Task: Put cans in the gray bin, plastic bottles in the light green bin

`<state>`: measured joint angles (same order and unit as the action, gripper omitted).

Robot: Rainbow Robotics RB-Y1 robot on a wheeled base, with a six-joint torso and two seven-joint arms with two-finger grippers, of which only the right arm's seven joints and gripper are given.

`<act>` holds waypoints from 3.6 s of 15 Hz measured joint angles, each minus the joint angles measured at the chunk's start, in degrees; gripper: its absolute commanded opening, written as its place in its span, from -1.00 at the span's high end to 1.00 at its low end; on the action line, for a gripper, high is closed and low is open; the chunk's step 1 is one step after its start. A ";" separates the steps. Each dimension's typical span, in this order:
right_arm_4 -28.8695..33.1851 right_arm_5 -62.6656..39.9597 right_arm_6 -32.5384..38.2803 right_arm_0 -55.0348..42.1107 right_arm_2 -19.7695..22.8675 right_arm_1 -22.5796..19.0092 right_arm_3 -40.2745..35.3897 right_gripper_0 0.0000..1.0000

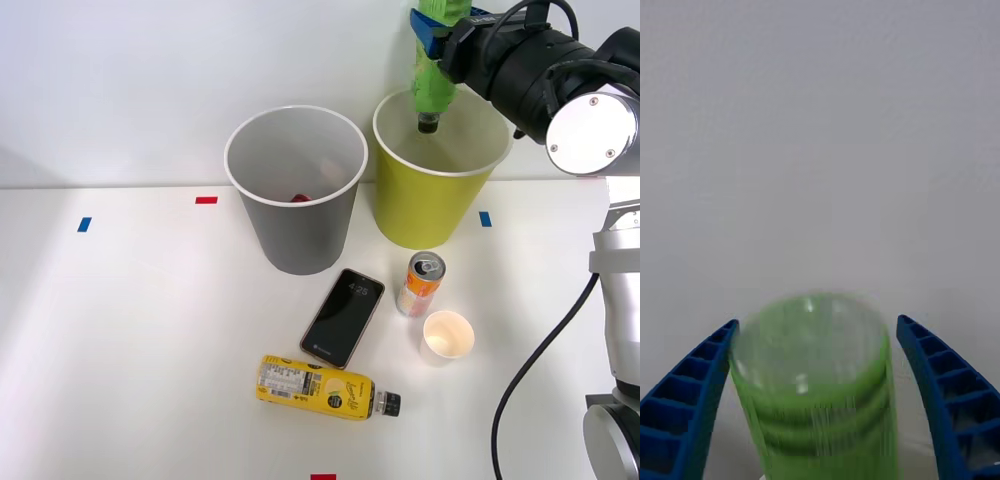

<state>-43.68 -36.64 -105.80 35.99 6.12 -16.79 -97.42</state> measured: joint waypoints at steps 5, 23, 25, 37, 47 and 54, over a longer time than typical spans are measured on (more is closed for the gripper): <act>-4.80 -7.65 -0.56 -7.26 1.56 -2.07 -11.09 -1.00; -1.21 35.75 -1.49 -82.94 -4.33 -0.53 -48.62 -1.00; 1.56 47.66 -1.73 -83.93 -8.16 -0.54 -41.88 -1.00; 16.51 53.40 -1.70 -95.02 -13.38 11.38 -36.36 -1.00; 38.44 70.34 19.96 -95.10 -13.85 12.37 -21.70 -1.00; 38.54 81.79 7.69 -97.90 -20.71 4.36 -13.53 -1.00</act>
<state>-5.14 45.16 -98.11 -61.91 -14.59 -12.43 -110.95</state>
